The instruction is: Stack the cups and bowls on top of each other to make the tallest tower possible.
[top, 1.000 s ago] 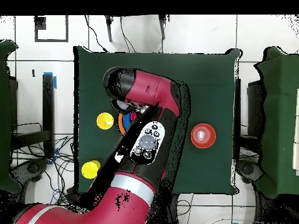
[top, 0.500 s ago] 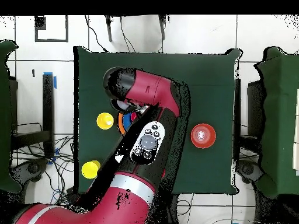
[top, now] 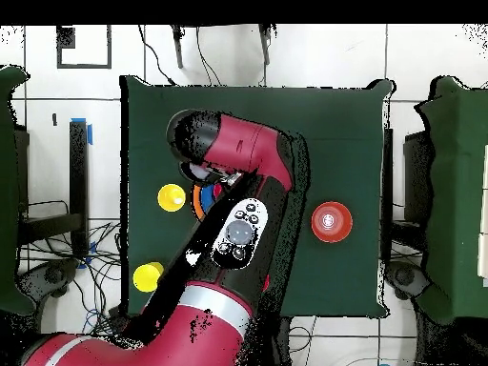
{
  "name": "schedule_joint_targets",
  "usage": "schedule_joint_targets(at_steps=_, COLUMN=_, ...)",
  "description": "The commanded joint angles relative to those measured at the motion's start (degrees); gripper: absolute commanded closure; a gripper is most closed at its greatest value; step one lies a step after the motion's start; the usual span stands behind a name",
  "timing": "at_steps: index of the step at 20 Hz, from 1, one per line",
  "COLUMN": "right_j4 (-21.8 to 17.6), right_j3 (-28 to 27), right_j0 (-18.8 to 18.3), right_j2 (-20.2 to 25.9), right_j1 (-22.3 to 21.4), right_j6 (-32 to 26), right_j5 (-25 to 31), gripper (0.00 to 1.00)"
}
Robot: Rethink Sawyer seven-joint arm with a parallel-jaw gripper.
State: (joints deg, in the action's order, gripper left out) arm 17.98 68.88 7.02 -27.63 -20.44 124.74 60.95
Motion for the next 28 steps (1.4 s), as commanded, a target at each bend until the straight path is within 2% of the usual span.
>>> schedule_joint_targets(at_steps=1, right_j4=-0.47, right_j3=1.89, right_j0=1.28, right_j2=4.35, right_j1=1.55, right_j6=10.71, right_j5=-2.17, gripper=1.0)
schedule_joint_targets(at_steps=14, right_j4=-0.67, right_j3=0.24, right_j0=1.87, right_j2=4.03, right_j1=2.61, right_j6=11.16, right_j5=-1.3, gripper=1.0)
schedule_joint_targets(at_steps=15, right_j4=-0.69, right_j3=0.15, right_j0=1.88, right_j2=3.99, right_j1=2.66, right_j6=11.16, right_j5=-1.09, gripper=0.0)
schedule_joint_targets(at_steps=28, right_j4=-0.14, right_j3=0.17, right_j0=1.72, right_j2=4.34, right_j1=2.7, right_j6=11.49, right_j5=-0.67, gripper=0.0)
